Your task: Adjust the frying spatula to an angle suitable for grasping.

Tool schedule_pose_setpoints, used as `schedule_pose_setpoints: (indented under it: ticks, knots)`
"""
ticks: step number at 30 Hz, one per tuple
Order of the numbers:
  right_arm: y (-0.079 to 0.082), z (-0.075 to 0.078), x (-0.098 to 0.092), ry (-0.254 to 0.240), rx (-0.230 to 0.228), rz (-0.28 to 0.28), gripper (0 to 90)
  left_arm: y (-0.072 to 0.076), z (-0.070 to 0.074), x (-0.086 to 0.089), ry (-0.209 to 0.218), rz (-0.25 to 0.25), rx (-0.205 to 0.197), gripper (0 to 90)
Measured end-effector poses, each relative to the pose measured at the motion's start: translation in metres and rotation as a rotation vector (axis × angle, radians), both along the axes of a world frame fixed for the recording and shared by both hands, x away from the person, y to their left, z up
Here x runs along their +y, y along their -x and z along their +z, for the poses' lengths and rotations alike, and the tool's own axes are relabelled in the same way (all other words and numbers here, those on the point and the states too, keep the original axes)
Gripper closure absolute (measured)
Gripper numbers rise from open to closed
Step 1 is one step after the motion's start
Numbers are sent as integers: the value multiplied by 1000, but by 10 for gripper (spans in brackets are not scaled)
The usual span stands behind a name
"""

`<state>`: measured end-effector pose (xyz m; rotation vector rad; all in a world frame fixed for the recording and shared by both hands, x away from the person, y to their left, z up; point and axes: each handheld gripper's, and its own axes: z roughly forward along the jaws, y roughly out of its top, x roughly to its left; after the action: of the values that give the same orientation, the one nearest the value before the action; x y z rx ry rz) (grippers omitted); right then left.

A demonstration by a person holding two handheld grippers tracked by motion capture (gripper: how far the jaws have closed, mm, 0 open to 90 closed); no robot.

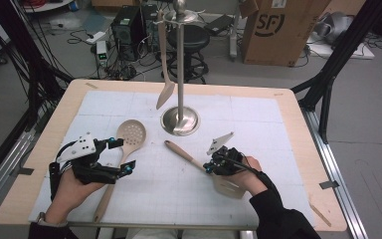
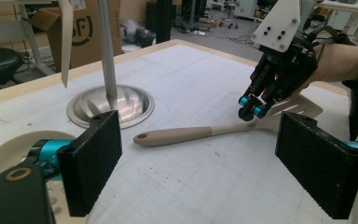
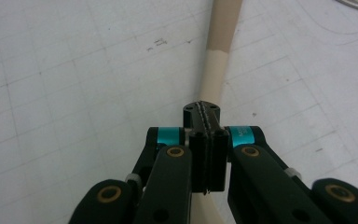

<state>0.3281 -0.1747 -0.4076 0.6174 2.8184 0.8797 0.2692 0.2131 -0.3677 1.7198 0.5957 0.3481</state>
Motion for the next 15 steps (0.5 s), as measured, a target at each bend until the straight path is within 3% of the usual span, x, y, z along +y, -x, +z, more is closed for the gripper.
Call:
schedule_pose_setpoints:
  ticks: [7, 9, 11, 15]
  knots:
    - [1, 8, 3, 0, -16, 4, 897, 0, 1, 1, 6, 4, -2, 151]
    - [0, 11, 4, -1, -26, 2, 860, 0, 1, 1, 7, 3, -2, 151]
    - [0, 13, 5, -8, -21, 0, 809, 0, 1, 2, 8, 3, -1, 151]
    - [-3, 15, 7, 2, -16, -19, 622, 0, 1, 4, 14, 4, -2, 151]
